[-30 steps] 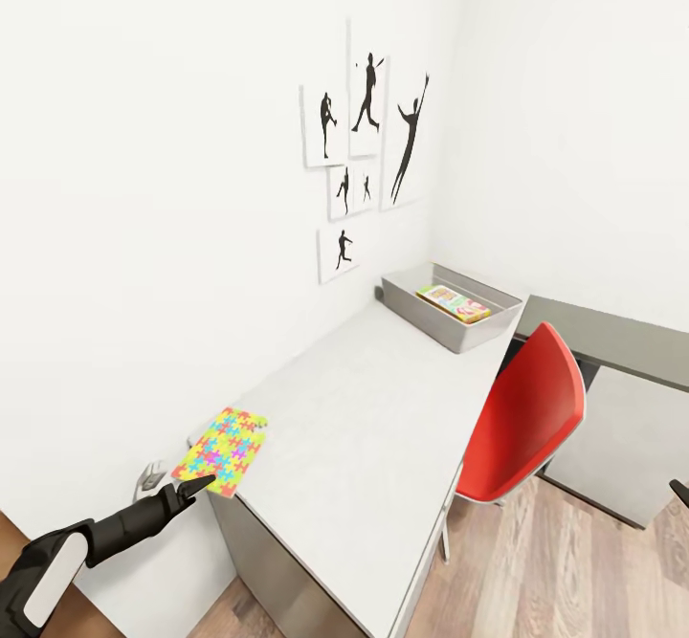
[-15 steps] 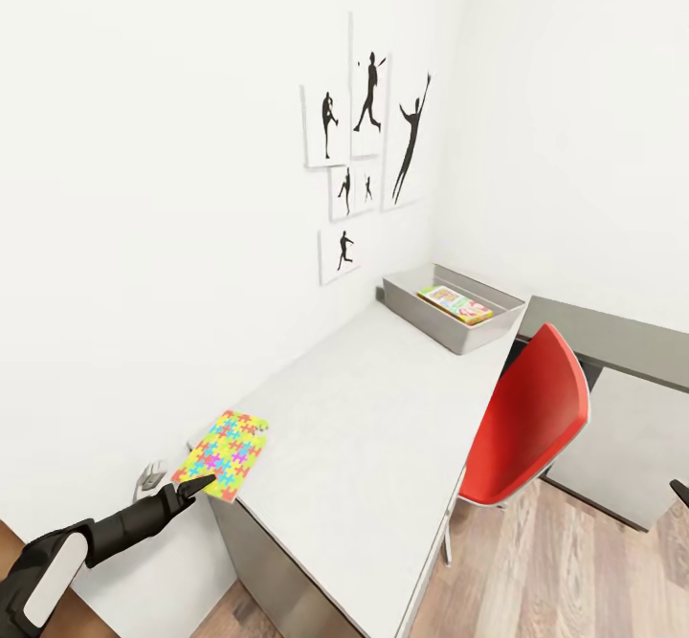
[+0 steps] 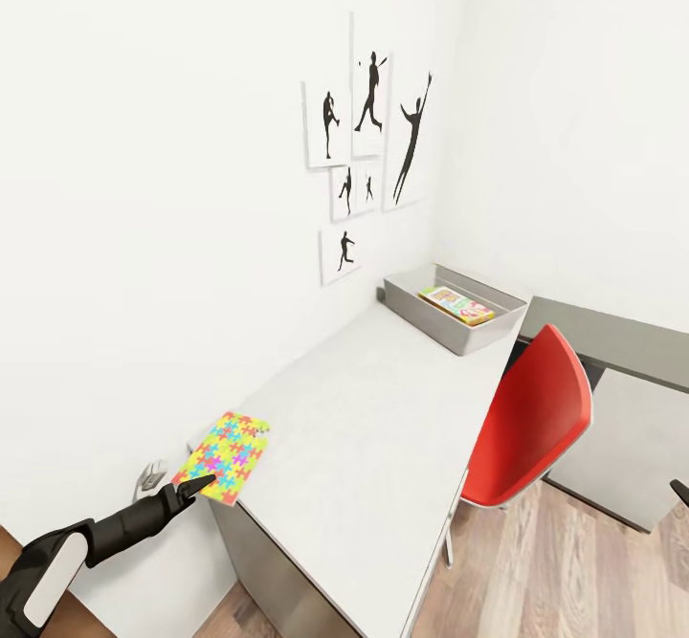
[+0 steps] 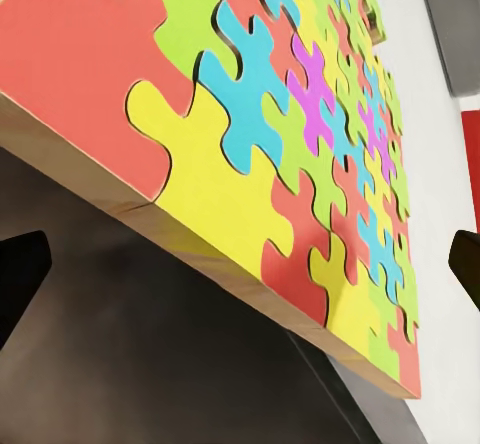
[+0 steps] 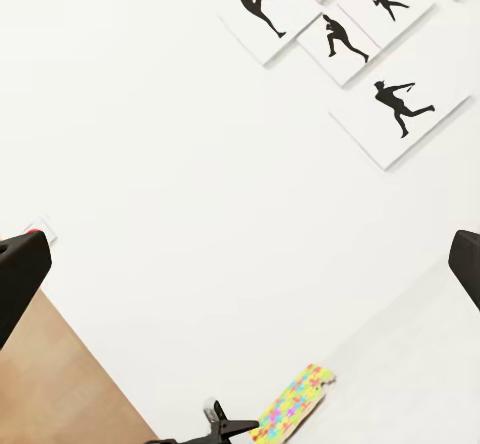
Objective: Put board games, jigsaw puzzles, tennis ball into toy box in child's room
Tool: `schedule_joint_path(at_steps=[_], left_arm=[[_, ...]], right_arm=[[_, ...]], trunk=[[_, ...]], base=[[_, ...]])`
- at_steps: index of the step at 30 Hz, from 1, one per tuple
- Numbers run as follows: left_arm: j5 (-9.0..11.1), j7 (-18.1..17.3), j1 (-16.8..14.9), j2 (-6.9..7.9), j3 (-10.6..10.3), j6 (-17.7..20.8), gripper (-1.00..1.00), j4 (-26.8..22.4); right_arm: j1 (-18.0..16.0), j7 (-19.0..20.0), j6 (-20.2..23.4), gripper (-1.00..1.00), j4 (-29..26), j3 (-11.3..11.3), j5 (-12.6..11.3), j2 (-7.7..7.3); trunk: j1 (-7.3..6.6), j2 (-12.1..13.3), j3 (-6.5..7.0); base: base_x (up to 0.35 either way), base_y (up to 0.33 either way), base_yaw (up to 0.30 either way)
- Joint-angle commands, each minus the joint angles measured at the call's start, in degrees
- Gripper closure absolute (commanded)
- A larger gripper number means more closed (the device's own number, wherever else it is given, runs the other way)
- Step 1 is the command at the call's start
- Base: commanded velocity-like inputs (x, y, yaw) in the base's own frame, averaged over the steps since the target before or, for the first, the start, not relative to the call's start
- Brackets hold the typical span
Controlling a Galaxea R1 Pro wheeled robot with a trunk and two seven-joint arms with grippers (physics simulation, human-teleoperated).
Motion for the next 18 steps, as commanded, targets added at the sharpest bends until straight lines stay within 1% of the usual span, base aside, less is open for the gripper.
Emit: schedule_joint_path(at_steps=[1, 7, 8, 17, 18], left_arm=[[0.2, -0.07, -0.03, 0.0, 0.06, 0.36, -1.0, 0.01], [0.2, -0.07, -0.03, 0.0, 0.06, 0.37, -1.0, 0.01], [0.2, -0.07, -0.03, 0.0, 0.06, 0.4, 1.0, 0.01], [0.27, -0.7, -0.03, 0.0, 0.37, 0.44, 1.0, -0.06], [0.3, -0.82, -0.03, 0.0, 0.38, 0.55, 1.0, -0.21]], right_arm=[[0.02, 0.03, 0.6, -1.0, -0.02, 0.02, -0.21, -0.02], [0.02, 0.03, 0.6, -1.0, -0.02, 0.02, -0.21, -0.04], [0.02, 0.0, 0.6, -1.0, -0.02, 0.02, -0.21, -0.04], [0.02, -0.05, 0.6, -1.0, -0.02, 0.07, -0.21, -0.04], [0.02, -0.05, 0.6, -1.0, -0.02, 0.07, -0.21, -0.04]], trunk=[[0.0, -0.03, -0.05], [0.0, -0.03, -0.05], [0.0, -0.03, -0.05], [0.0, -0.03, -0.05], [-0.22, 0.37, 0.13]], base=[[0.0, 0.0, 0.0], [0.0, 0.0, 0.0], [0.0, 0.0, 0.0], [0.0, 0.0, 0.0], [0.0, 0.0, 0.0]])
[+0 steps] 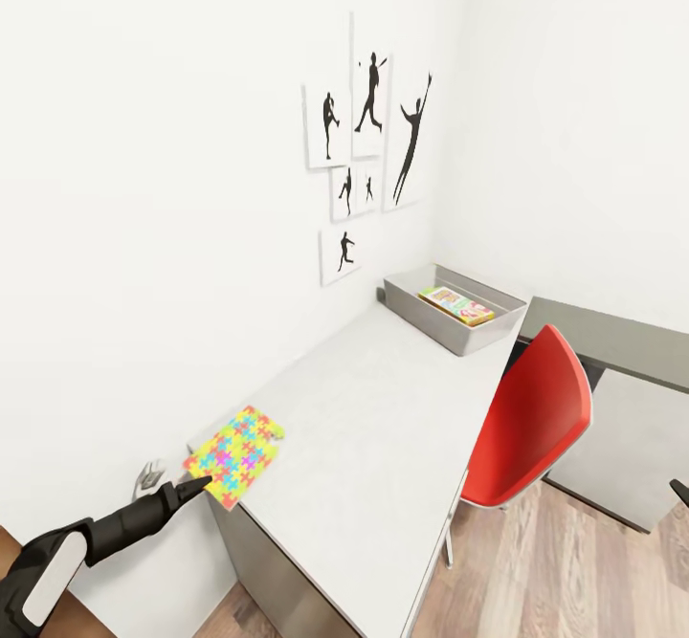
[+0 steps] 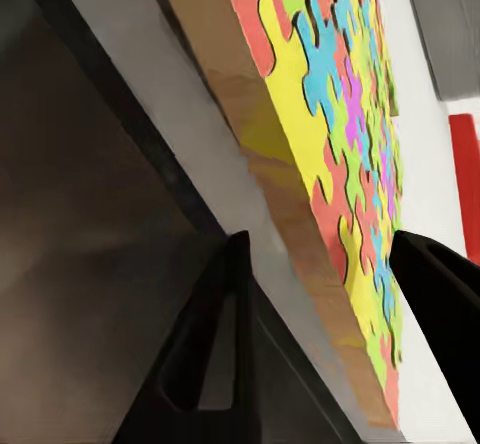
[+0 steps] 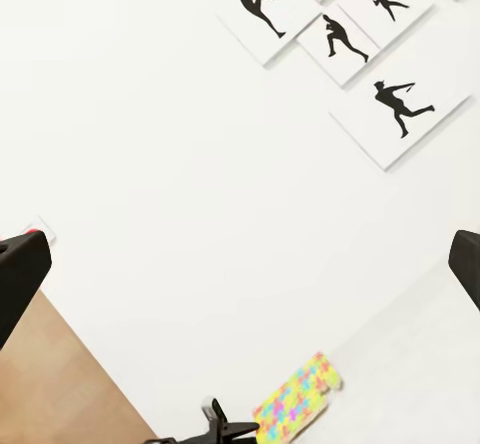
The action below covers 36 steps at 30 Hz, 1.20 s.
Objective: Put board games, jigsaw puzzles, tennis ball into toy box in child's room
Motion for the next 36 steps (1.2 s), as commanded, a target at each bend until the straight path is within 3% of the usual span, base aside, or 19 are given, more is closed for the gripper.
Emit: schedule_joint_path(at_steps=[1, 36], left_arm=[[-0.03, -0.19, -0.04, -0.01, 0.06, 0.38, 1.0, -0.12], [0.02, -0.5, -0.11, 0.35, -0.01, 2.05, 1.0, -0.48]], right_arm=[[0.02, 0.03, 0.6, -1.0, -0.02, 0.0, -0.21, -0.02], [0.02, -0.14, 1.05, -1.0, -0.06, -0.03, -0.2, -0.13]], trunk=[[-0.22, 0.38, 0.14], [-7.91, 14.42, 6.42]], base=[[0.0, 0.0, 0.0], [0.0, 0.0, 0.0]])
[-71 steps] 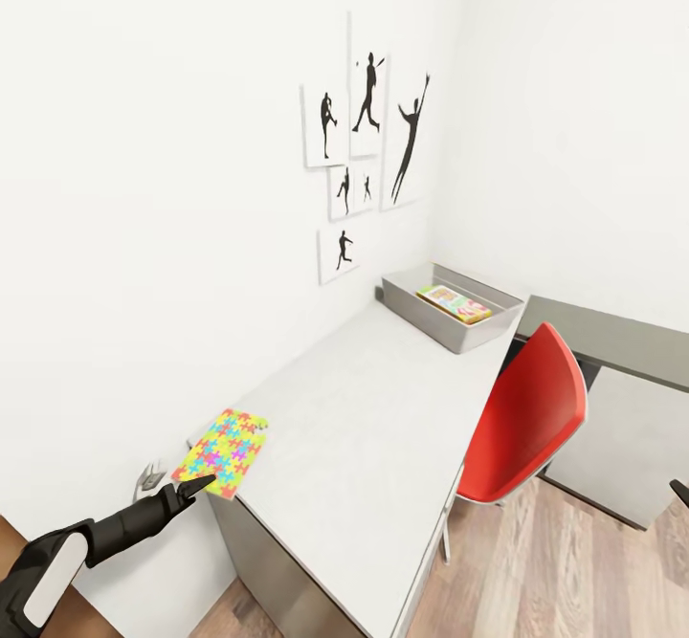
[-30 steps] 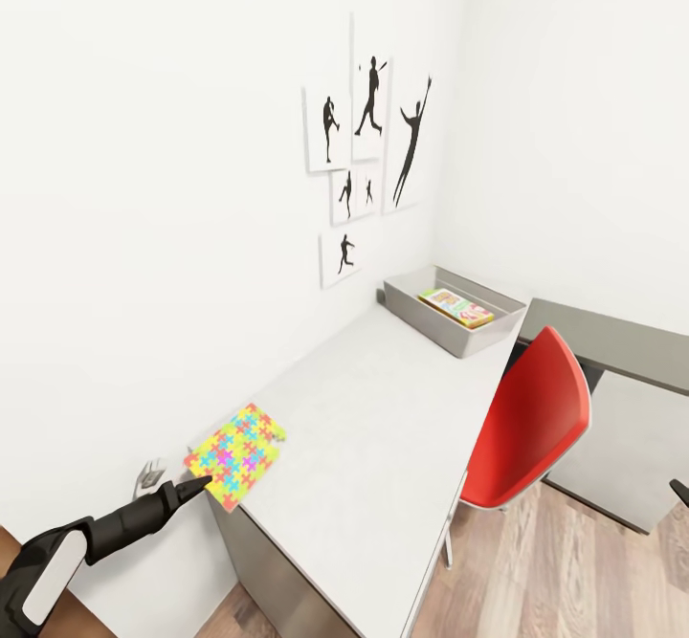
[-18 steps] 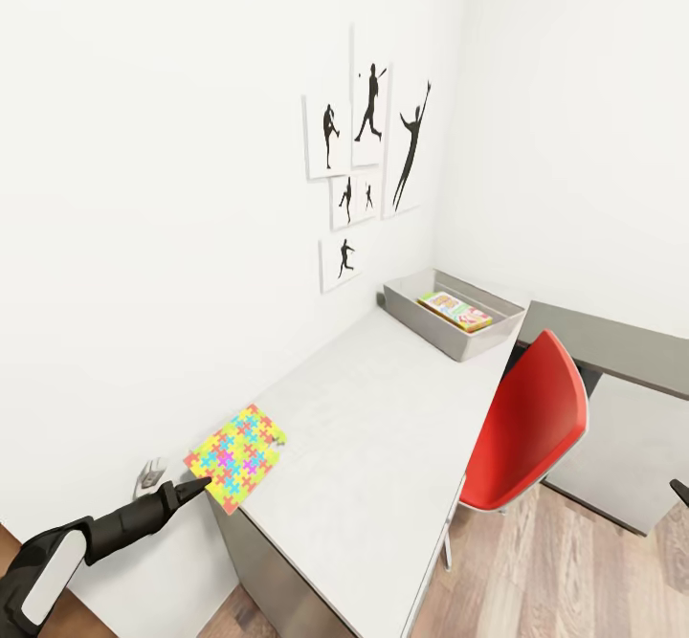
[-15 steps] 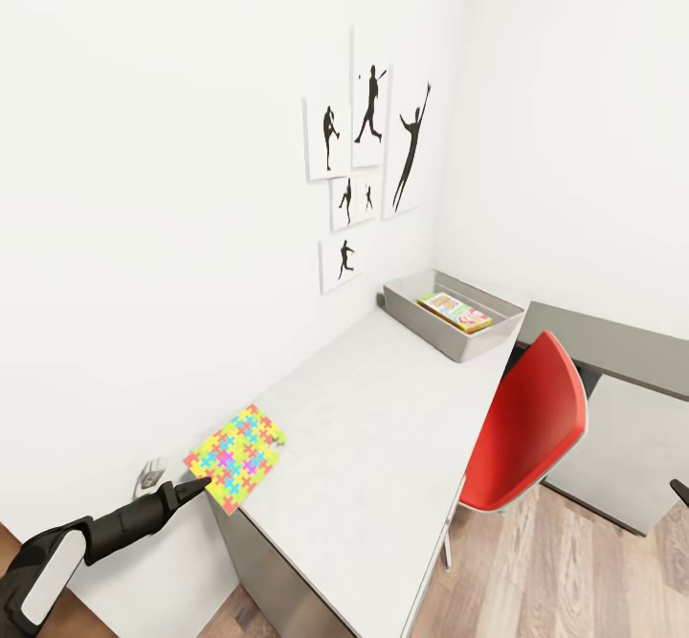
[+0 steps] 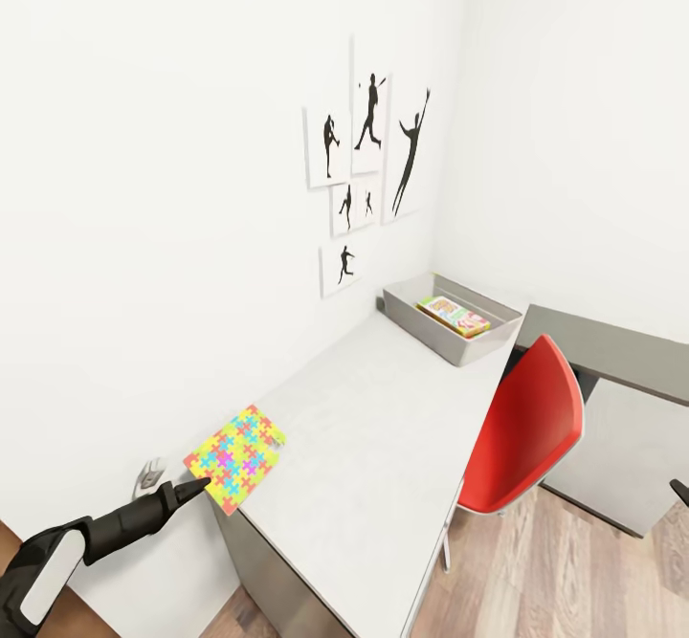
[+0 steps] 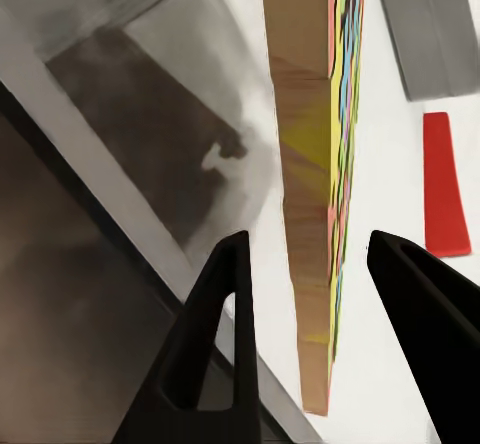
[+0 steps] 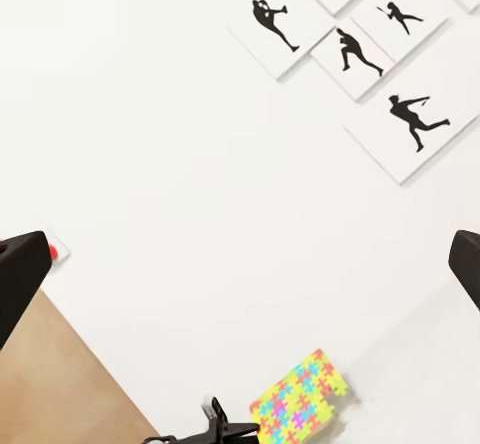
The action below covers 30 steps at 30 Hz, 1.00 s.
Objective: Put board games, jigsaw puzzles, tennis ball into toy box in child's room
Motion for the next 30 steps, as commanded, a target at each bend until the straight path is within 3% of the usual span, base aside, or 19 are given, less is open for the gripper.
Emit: schedule_joint_path(at_steps=[1, 7, 13, 16, 30], left_arm=[[0.09, -0.09, -0.05, 0.01, 0.05, 0.56, 1.0, -0.02], [0.09, -0.25, -0.12, 0.17, 0.05, 5.49, 1.0, -0.61], [-0.02, -0.76, -0.32, 0.12, -0.02, 14.66, 1.0, -6.12], [-0.04, -0.84, -1.09, 0.16, -0.32, 17.43, 1.0, -8.18], [-0.42, -2.42, -1.61, 0.28, -1.58, 19.16, 1.0, -10.09]], right_arm=[[0.02, 0.03, 0.6, -1.0, -0.01, 0.02, -0.21, -0.01], [0.02, -0.09, 0.45, -1.0, 0.0, 0.03, -0.21, 0.0], [0.02, -1.33, 0.42, -1.0, 0.01, 0.02, -0.22, 0.0], [0.02, -1.58, 0.45, -1.0, 0.02, 0.08, -0.22, 0.0], [0.02, -1.74, 0.5, -1.0, 2.3, 0.01, -0.2, -0.16]], trunk=[[-0.22, 0.38, 0.13], [-1.54, 2.78, 1.21], [-2.86, 5.19, 2.28], [-3.51, 6.39, 2.86], [-6.59, 12.01, 6.27]], base=[[0.0, 0.0, 0.0], [0.0, 0.0, 0.0], [0.0, 0.0, 0.0], [0.0, 0.0, -0.023], [-0.044, 0.0, -0.174]])
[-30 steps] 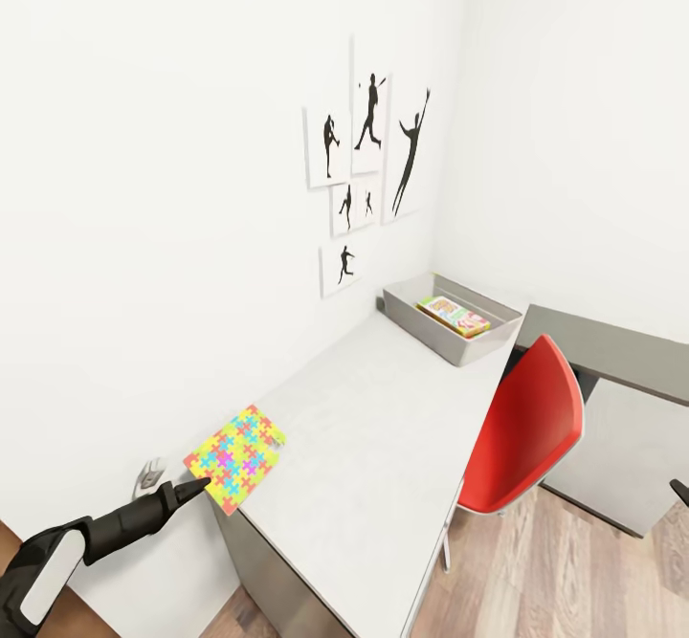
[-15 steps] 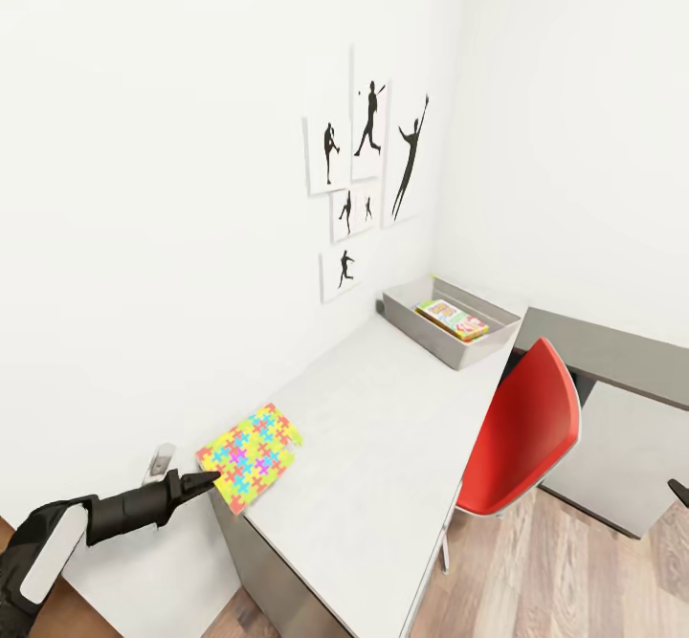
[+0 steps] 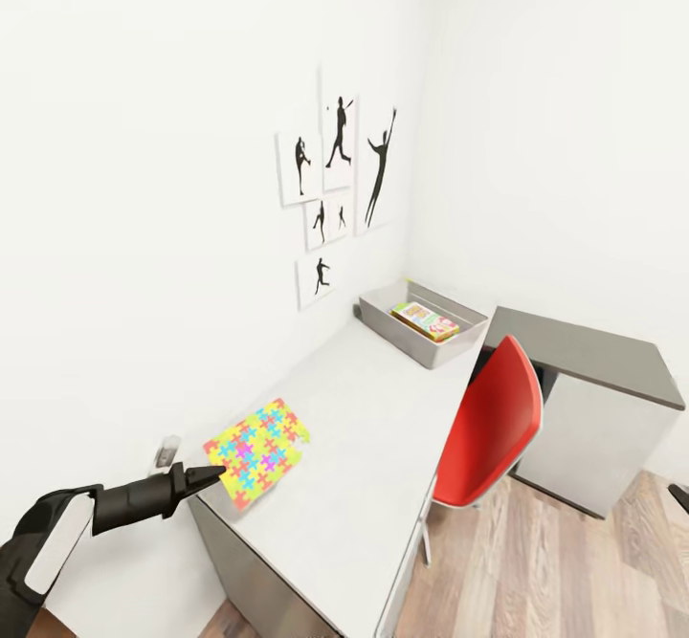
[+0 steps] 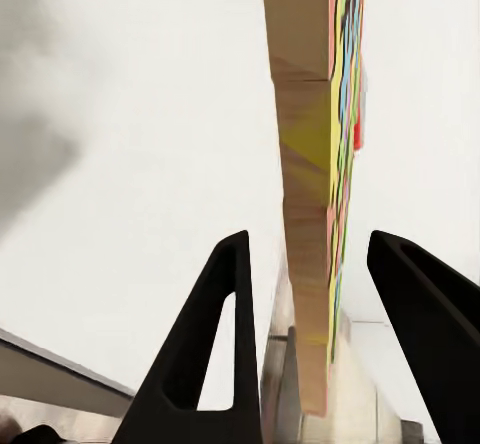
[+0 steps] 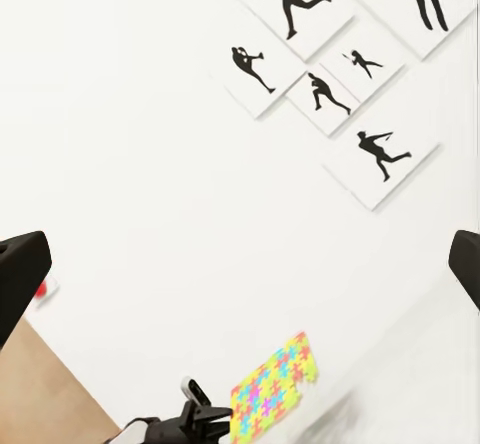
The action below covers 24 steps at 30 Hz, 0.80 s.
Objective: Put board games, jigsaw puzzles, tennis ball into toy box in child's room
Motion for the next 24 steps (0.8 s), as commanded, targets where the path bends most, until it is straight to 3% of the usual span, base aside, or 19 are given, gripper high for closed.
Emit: schedule_joint_path(at_steps=[1, 5, 10, 15, 17, 19, 24], left_arm=[[-0.31, -0.53, -0.04, 0.01, 0.01, 0.15, 1.0, -0.03], [-0.36, -2.43, -0.04, 0.41, -0.04, 0.21, 1.0, -0.13], [-0.41, -9.7, -0.04, 2.8, -0.22, 0.55, 1.0, -1.98], [-0.41, -14.24, 0.01, 4.68, -0.31, 0.57, 1.0, -2.85], [-0.4, -16.47, 0.02, 5.25, -0.36, 0.57, 1.0, -3.65], [-0.49, -19.36, 0.08, 5.82, -0.39, 0.57, 1.0, -4.68], [-0.56, -22.12, 0.13, 6.27, -0.44, 0.57, 1.0, -5.42]], right_arm=[[0.01, -0.02, 0.6, -1.0, 0.03, 0.02, -0.24, -0.02], [0.01, -0.06, 0.6, -1.0, 0.13, 0.03, -0.18, -0.03], [-0.02, -1.32, 0.34, -1.0, 2.11, -0.04, -0.09, -0.18], [-0.01, -1.89, 0.12, -1.0, 3.45, -0.05, 0.12, -0.28], [-0.03, -1.99, 0.1, -1.0, 3.67, -0.09, 0.96, -0.29], [-0.09, -2.05, 0.08, -1.0, 4.24, -0.17, 3.37, -0.3], [-0.15, -2.1, 0.0, -1.0, 5.86, -0.23, 6.98, -0.24]], trunk=[[-0.22, 0.36, 0.19], [-1.1, 1.97, 1.2], [-2.2, 3.97, 2.45], [-3.29, 5.98, 3.71], [-3.73, 6.78, 4.21], [-4.17, 7.58, 4.71], [-5.27, 9.59, 5.97]], base=[[-0.044, 0.0, -0.203], [-0.019, 0.0, -0.203], [-0.003, 0.0, -0.204], [-0.001, 0.0, -0.204], [0.0, 0.0, -0.204], [0.0, 0.0, -0.204], [0.0, 0.0, -0.204]])
